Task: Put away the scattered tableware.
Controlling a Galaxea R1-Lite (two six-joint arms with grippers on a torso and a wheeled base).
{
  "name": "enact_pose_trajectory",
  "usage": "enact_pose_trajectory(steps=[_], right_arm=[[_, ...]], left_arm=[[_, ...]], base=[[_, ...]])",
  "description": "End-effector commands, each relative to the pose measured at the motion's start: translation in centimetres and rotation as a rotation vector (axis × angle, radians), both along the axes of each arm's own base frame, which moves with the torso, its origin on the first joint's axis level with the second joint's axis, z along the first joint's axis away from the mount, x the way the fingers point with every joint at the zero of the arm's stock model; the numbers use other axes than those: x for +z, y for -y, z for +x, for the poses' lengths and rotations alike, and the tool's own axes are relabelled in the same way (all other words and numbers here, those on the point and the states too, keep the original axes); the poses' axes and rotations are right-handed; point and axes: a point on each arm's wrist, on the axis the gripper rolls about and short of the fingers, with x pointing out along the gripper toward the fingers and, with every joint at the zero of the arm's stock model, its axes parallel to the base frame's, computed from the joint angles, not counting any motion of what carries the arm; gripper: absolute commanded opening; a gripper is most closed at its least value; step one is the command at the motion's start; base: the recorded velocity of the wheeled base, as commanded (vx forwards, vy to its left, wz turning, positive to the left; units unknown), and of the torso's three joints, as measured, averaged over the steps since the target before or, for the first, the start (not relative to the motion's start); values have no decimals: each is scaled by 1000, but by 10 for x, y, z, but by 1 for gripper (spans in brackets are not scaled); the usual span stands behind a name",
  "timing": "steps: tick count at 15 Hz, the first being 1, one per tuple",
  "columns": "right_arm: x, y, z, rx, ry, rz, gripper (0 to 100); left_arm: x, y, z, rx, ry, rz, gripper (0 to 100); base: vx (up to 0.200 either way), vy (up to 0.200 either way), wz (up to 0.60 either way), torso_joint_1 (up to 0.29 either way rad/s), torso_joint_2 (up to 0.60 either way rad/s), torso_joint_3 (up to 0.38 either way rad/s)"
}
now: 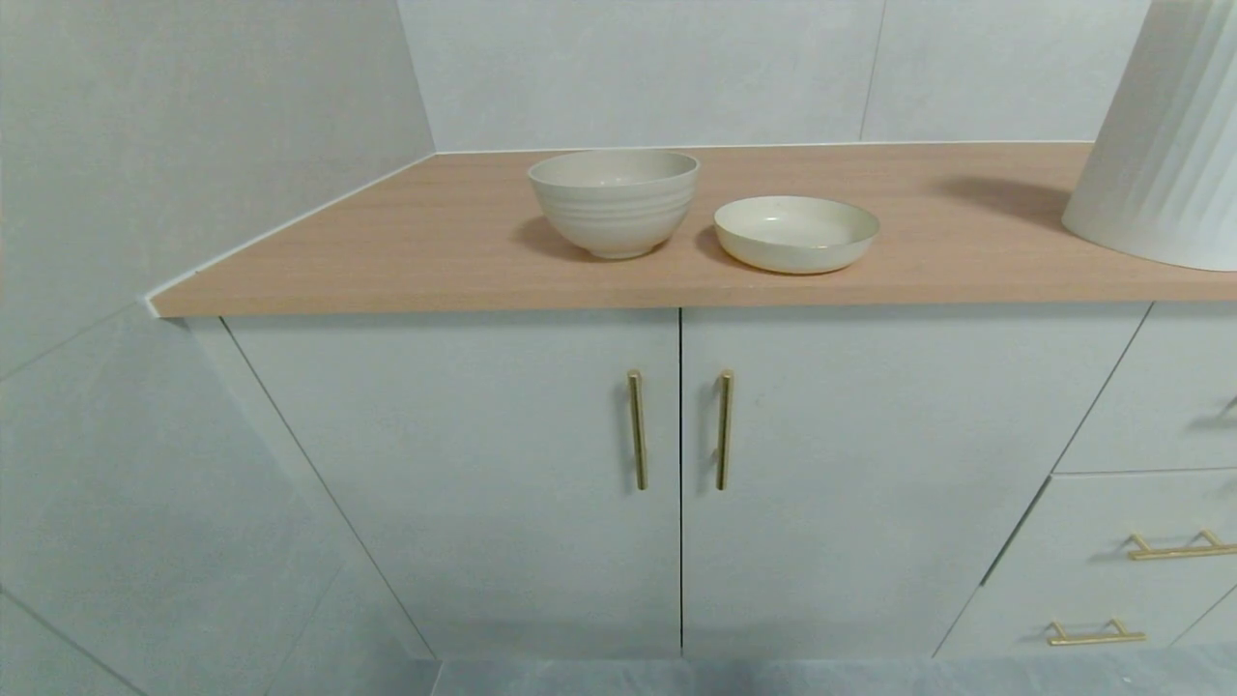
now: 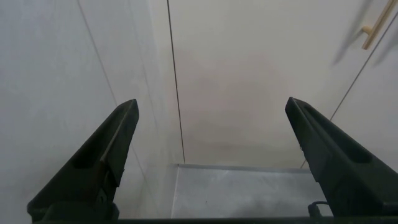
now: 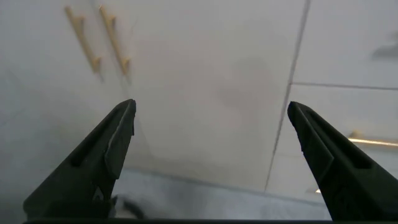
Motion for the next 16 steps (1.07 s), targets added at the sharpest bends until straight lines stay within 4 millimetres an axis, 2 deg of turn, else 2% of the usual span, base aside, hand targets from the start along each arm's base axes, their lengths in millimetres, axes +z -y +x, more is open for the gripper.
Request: enact_pose_trajectory(steps=[1,2,3,4,6,8,9,10,11,12,13,14,16], right_arm=[[14,-2,24,90,-180,-17,100],[18,-2,29,127,-205,-19,100],[30,-5,41,236,-266,-17,100],[35,-7,52,271,-320,-22,100],[40,-12,71,321,-417,-31,100],[42,-26,104,410,-519,-64,100],[42,-26,104,410,-519,-64,100],[44,-46,135,501,-515,-89,100],[45,-55,148,527,-504,-94,100],[44,-70,170,561,-490,-100,100],[42,-83,185,588,-481,-104,100],[40,-90,191,608,-477,-105,100],[32,-120,212,680,-492,-124,100]], left_arm=[[0,0,0,1,0,0,100],[0,0,0,0,0,0,100],[0,0,0,1,0,0,100],[0,0,0,1,0,0,100],[0,0,0,0,0,0,100],[0,0,0,0,0,0,100],[0,0,0,0,0,0,100],[0,0,0,0,0,1,100],[0,0,0,0,0,1,100],[0,0,0,0,0,3,100],[0,0,0,1,0,3,100],[0,0,0,-2,0,3,100],[0,0,0,0,0,3,100]], base=[[0,0,0,0,0,0],[0,0,0,0,0,0],[0,0,0,0,0,0],[0,0,0,0,0,0],[0,0,0,0,0,0],[0,0,0,0,0,0],[0,0,0,0,0,0],[0,0,0,0,0,0],[0,0,0,0,0,0],[0,0,0,0,0,0],[0,0,0,0,0,0],[0,0,0,0,0,0],[0,0,0,0,0,0]])
